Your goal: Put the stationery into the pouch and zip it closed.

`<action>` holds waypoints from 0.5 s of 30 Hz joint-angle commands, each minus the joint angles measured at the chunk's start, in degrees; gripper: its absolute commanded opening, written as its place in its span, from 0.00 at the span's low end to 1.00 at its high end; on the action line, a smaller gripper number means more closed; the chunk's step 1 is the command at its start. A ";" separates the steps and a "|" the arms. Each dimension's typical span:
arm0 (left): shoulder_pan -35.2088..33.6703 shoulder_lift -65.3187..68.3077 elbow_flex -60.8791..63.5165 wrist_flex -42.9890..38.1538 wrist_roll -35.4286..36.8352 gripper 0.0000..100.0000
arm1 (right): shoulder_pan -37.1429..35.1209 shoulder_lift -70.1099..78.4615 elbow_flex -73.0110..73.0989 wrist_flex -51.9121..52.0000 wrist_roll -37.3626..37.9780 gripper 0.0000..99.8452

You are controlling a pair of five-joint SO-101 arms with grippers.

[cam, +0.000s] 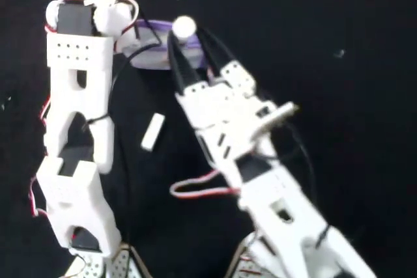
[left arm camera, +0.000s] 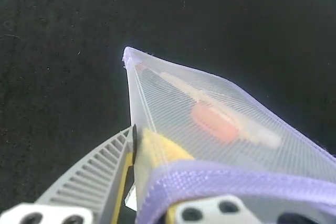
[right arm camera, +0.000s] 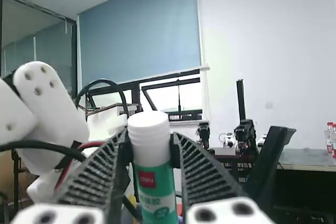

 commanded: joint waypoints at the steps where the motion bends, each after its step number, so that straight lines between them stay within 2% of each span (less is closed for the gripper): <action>1: 0.48 -4.22 -0.57 -0.26 0.62 0.03 | 1.05 5.58 -4.70 -5.89 -0.26 0.01; 7: -0.57 -4.22 -0.57 -1.32 0.62 0.03 | 1.05 7.25 -3.74 -6.42 -0.26 0.01; 15: -1.27 -4.22 -0.57 -1.41 0.62 0.03 | 1.05 7.34 -2.24 -0.88 -0.18 0.01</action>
